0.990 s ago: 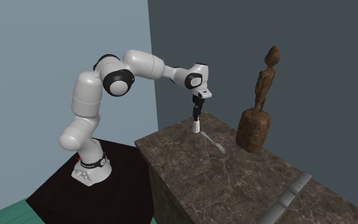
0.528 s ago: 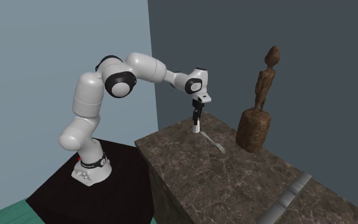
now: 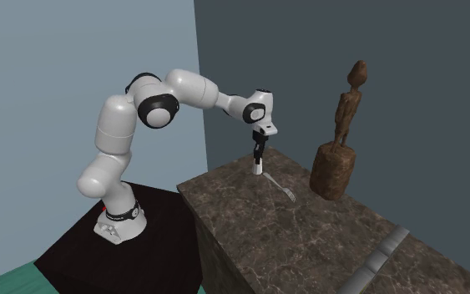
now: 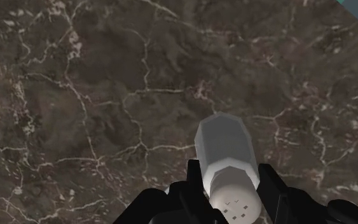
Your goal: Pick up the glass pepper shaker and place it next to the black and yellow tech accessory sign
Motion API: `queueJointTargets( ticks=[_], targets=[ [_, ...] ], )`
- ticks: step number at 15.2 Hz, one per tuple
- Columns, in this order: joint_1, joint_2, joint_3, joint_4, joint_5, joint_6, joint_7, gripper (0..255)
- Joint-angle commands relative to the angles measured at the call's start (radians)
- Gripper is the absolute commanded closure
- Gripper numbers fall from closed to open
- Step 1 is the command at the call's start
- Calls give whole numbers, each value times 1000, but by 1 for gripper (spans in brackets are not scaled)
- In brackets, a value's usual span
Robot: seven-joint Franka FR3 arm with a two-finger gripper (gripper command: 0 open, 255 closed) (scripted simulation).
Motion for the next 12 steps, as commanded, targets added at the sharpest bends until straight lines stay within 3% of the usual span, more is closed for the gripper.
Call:
queueJointTargets(
  ticks=[1,7,12],
  targets=[
    [0,0,0,0,0,0,0,255],
    [0,0,0,0,0,0,0,255],
    [-5,-28,10,29,19,-53,-16,255]
  ],
)
